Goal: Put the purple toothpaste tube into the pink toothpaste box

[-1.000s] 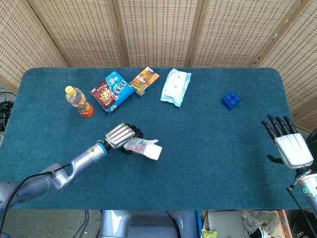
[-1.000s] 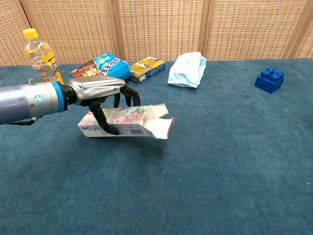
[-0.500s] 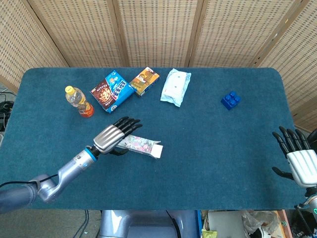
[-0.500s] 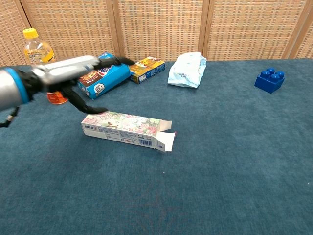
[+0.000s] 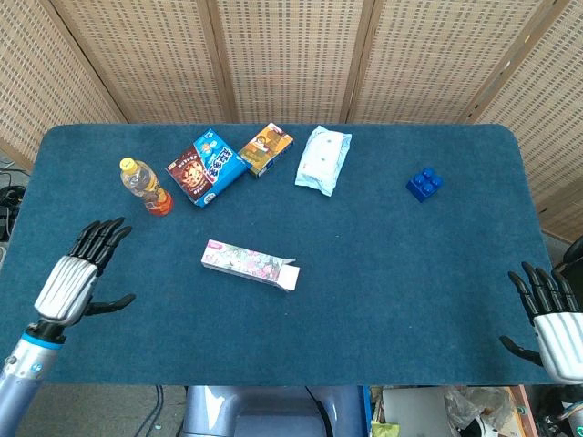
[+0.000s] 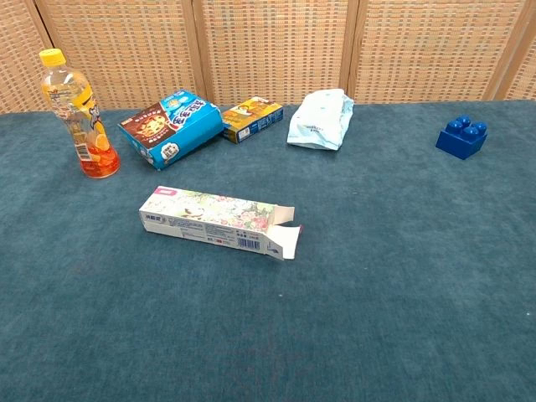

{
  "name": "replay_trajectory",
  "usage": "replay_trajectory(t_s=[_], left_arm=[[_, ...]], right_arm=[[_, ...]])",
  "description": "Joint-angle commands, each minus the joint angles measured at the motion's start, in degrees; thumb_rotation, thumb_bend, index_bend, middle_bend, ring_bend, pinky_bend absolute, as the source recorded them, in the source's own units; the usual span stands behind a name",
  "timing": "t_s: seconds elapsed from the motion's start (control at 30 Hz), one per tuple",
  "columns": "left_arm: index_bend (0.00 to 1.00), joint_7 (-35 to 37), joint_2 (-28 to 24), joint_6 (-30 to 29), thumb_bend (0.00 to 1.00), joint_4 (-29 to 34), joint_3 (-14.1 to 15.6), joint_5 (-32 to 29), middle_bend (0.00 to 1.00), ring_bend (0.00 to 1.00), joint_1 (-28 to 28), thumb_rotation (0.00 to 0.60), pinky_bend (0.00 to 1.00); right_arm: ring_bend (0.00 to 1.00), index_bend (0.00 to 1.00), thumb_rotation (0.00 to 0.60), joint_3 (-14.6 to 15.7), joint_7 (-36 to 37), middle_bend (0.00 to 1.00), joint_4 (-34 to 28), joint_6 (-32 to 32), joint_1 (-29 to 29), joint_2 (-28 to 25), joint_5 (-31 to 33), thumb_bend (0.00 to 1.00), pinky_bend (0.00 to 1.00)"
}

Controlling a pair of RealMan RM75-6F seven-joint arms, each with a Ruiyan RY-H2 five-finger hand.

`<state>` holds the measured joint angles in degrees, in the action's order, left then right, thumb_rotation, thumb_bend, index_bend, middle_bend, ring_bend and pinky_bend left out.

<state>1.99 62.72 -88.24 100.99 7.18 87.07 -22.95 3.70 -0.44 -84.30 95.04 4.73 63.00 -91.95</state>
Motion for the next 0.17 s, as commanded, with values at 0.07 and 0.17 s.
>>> replay_trajectory(t_s=[0.07, 0.17], left_arm=[[0.0, -7.0, -3.2, -3.4, 0.17, 5.9, 2.3, -4.2, 0.0, 0.0, 5.8, 0.6, 0.0], [0.0, -9.3, -3.7, -5.5, 0.17, 7.3, 2.5, -5.2, 0.0, 0.0, 8.9, 0.6, 0.0]], right_arm=[[0.0, 0.0, 0.6, 0.0, -1.8, 0.0, -1.3, 1.6, -1.3, -0.3, -1.2, 0.0, 0.0], [0.0, 0.0, 0.6, -0.3, -2.8, 0.0, -2.1, 2.9, -2.2, -0.5, -1.9, 0.0, 0.0]])
